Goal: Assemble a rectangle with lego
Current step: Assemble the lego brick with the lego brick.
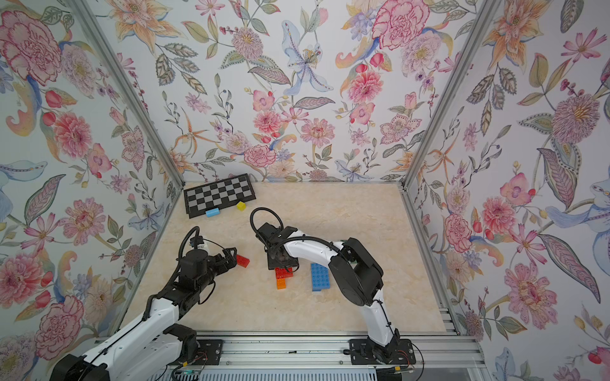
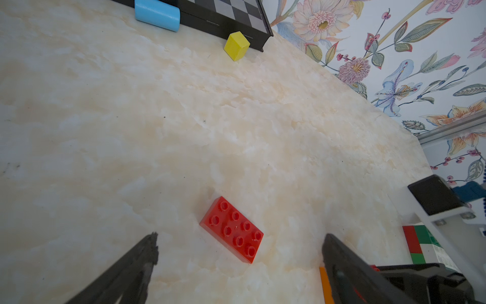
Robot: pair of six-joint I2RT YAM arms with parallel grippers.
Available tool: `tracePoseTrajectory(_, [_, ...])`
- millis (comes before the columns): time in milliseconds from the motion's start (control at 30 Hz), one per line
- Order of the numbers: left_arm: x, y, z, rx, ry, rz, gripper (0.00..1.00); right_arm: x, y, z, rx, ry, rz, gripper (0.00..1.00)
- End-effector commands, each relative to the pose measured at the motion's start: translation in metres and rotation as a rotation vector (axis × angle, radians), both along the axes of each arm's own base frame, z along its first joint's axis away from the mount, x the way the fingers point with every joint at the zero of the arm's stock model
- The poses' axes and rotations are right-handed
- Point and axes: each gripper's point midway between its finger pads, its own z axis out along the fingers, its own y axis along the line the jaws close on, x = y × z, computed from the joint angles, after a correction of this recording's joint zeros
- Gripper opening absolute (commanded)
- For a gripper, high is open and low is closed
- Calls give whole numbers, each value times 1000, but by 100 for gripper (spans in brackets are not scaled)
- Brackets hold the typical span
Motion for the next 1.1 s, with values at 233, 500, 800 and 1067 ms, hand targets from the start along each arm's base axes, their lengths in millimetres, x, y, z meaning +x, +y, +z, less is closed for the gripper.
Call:
tracePoseTrajectory(233, [0, 3, -3, 1, 10, 9, 99, 2, -17, -1, -46, -1, -41, 39])
tracePoseTrajectory(500, [1, 3, -2, 1, 9, 9, 99, -10, -19, -17, -62, 52, -35, 38])
tracePoseTrajectory(800, [1, 3, -1, 5, 10, 11, 99, -23, -27, -38, -108, 96, -60, 36])
tracePoseTrajectory(1067, [0, 4, -2, 5, 11, 15, 99, -27, -39, -55, -192, 127, -62, 33])
